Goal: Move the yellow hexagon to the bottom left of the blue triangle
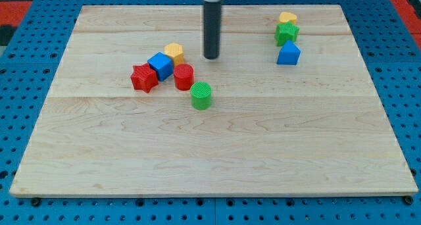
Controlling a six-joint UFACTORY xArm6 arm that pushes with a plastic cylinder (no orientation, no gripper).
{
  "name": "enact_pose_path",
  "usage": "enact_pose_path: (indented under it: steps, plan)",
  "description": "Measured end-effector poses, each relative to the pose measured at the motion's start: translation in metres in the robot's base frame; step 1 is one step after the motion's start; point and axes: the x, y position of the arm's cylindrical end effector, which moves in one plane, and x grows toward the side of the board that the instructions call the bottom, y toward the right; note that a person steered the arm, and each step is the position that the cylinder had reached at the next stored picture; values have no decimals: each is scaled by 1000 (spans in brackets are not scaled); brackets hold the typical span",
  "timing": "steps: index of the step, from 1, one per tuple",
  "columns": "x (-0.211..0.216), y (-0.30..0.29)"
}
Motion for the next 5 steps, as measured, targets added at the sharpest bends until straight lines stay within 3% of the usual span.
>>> enact_pose_path:
  steps: [1, 2, 3, 5]
  plan:
    - [-30, -42]
    - [-18, -99]
    - [15, -88]
    - [10, -42]
